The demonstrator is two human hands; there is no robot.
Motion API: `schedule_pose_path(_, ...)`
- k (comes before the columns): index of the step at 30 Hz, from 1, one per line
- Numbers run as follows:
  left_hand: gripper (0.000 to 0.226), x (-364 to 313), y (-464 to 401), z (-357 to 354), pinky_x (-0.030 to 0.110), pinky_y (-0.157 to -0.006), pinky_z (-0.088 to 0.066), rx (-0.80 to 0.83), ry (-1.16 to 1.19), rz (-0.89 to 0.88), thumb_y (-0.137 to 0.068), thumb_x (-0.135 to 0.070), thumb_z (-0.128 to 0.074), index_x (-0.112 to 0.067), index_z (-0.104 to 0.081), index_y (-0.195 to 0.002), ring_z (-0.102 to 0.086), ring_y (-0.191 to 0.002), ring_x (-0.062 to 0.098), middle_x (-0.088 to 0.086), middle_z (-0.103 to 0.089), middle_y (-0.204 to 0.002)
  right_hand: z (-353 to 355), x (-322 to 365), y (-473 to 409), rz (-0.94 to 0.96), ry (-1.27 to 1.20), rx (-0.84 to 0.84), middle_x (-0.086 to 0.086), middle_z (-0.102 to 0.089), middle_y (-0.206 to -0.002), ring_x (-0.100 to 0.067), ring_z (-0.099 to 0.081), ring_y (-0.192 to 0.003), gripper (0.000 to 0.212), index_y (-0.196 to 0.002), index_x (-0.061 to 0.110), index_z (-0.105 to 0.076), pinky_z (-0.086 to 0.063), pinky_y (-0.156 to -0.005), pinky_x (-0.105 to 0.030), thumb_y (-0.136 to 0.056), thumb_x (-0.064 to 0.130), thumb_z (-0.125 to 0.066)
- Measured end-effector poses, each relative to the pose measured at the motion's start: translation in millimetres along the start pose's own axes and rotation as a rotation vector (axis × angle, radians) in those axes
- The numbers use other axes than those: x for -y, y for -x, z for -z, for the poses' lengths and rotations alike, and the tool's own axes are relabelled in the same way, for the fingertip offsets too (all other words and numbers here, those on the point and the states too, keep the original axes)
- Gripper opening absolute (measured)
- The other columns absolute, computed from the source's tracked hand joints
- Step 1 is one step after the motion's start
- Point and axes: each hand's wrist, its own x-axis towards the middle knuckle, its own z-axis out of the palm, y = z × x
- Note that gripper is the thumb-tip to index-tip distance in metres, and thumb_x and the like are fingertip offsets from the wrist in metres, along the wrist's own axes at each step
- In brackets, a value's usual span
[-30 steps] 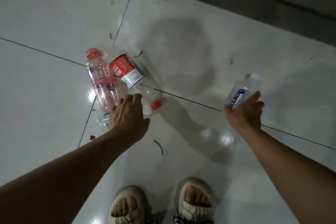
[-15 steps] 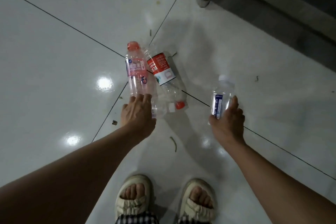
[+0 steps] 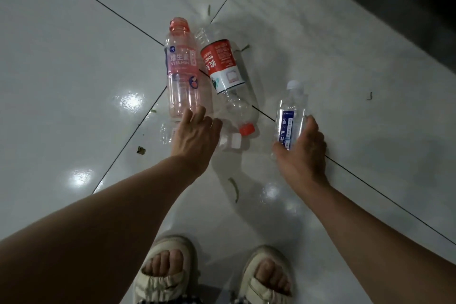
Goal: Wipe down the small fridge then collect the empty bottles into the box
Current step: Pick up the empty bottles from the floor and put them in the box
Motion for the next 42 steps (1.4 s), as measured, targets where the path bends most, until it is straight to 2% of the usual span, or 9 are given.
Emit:
schedule_pose_path(3, 0.047, 0.8, 1.6, 4.9, 0.037, -0.097, -0.026, -0.005, 0.069, 0.016, -0.084, -0.033, -0.060, -0.013, -0.043, -0.123, -0.036, -0.118, 0.028, 0.007, -0.061, -0.116, 8.0, -0.1, 3.2, -0.005, 0.004, 0.012, -0.020, -0.043, -0.135, -0.036, -0.040, -0.122, 0.078, -0.146, 0.011, -0.021, -0.034, -0.101, -0.040, -0.084, 0.025, -0.065)
schedule_pose_path(7, 0.061, 10.5, 19.0, 38.9, 0.034, -0.095, -0.031, 0.051, 0.223, 0.096, -0.080, -0.042, -0.064, -0.015, -0.038, -0.129, -0.046, -0.112, 0.024, 0.007, -0.055, -0.121, 37.8, 11.1, 22.5, -0.026, 0.022, 0.065, -0.020, -0.043, -0.135, -0.035, -0.039, -0.122, 0.079, -0.146, 0.009, -0.020, -0.035, -0.103, -0.042, -0.083, 0.023, -0.065)
schedule_pose_path(13, 0.062, 45.7, 54.5, 141.0, 0.030, -0.067, -0.035, 0.074, 0.468, 0.325, -0.076, -0.037, -0.070, -0.018, -0.041, -0.127, -0.056, -0.086, 0.021, 0.005, -0.060, -0.107, 116.1, 57.3, 68.7, -0.025, -0.013, 0.077, -0.018, -0.044, -0.134, -0.033, -0.040, -0.121, 0.077, -0.146, 0.011, -0.024, -0.036, -0.099, -0.038, -0.083, 0.026, -0.065)
schedule_pose_path(16, 0.061, 66.9, 71.3, 203.1, 0.029, -0.064, -0.035, 0.044, 0.535, 0.424, -0.072, -0.037, -0.073, -0.019, -0.045, -0.123, -0.057, -0.083, 0.024, 0.005, -0.063, -0.102, 167.2, 90.2, 94.3, 0.023, -0.023, 0.084, -0.016, -0.044, -0.133, -0.030, -0.042, -0.118, 0.079, -0.145, 0.012, -0.024, -0.040, -0.094, -0.036, -0.081, 0.026, -0.067)
schedule_pose_path(22, 0.058, 99.0, 118.9, 335.5, 0.027, -0.061, -0.040, -0.012, 0.617, 0.444, -0.069, -0.042, -0.071, -0.026, -0.046, -0.118, -0.057, -0.075, 0.023, -0.002, -0.059, -0.082, 278.1, 154.5, 150.6, 0.158, 0.012, 0.046, -0.008, -0.044, -0.132, -0.022, -0.042, -0.115, 0.082, -0.145, 0.020, -0.020, -0.036, -0.083, -0.025, -0.080, 0.032, -0.069)
schedule_pose_path(28, 0.057, 122.4, 180.2, 462.9, 0.029, -0.065, -0.042, -0.081, 0.613, 0.442, -0.068, -0.047, -0.071, -0.023, -0.045, -0.113, -0.062, -0.086, 0.024, 0.001, -0.065, -0.097, 394.5, 208.9, 209.9, 0.225, -0.025, -0.037, -0.007, -0.048, -0.129, -0.021, -0.044, -0.113, 0.083, -0.144, 0.021, -0.023, -0.035, -0.079, -0.022, -0.078, 0.032, -0.072)
schedule_pose_path(33, 0.062, 133.8, 225.7, 559.5, 0.025, -0.056, -0.037, -0.220, 0.621, 0.423, -0.071, -0.052, -0.072, -0.022, -0.044, -0.118, -0.055, -0.076, 0.016, -0.001, -0.064, -0.098, 482.0, 236.0, 254.8, 0.307, -0.102, -0.086, -0.002, -0.047, -0.132, -0.020, -0.048, -0.116, 0.085, -0.144, 0.025, -0.024, -0.042, -0.085, -0.024, -0.075, 0.028, -0.073)
schedule_pose_path(37, 0.064, 135.5, 256.2, 625.9, 0.028, -0.067, -0.040, -0.295, 0.601, 0.430, -0.072, -0.051, -0.071, -0.022, -0.044, -0.123, -0.057, -0.086, 0.019, 0.000, -0.065, -0.106, 545.4, 248.6, 281.2, 0.346, -0.093, -0.149, -0.004, -0.049, -0.130, -0.021, -0.046, -0.117, 0.083, -0.142, 0.022, -0.031, -0.041, -0.089, -0.026, -0.072, 0.025, -0.076)
schedule_pose_path(42, 0.061, 129.9, 290.4, 697.1, 0.029, -0.070, -0.038, -0.383, 0.606, 0.437, -0.074, -0.052, -0.068, -0.023, -0.044, -0.122, -0.058, -0.090, 0.022, 0.002, -0.061, -0.105, 621.2, 258.6, 315.1, 0.372, -0.091, -0.242, -0.008, -0.050, -0.127, -0.025, -0.047, -0.117, 0.082, -0.141, 0.021, -0.034, -0.040, -0.095, -0.030, -0.071, 0.028, -0.075)
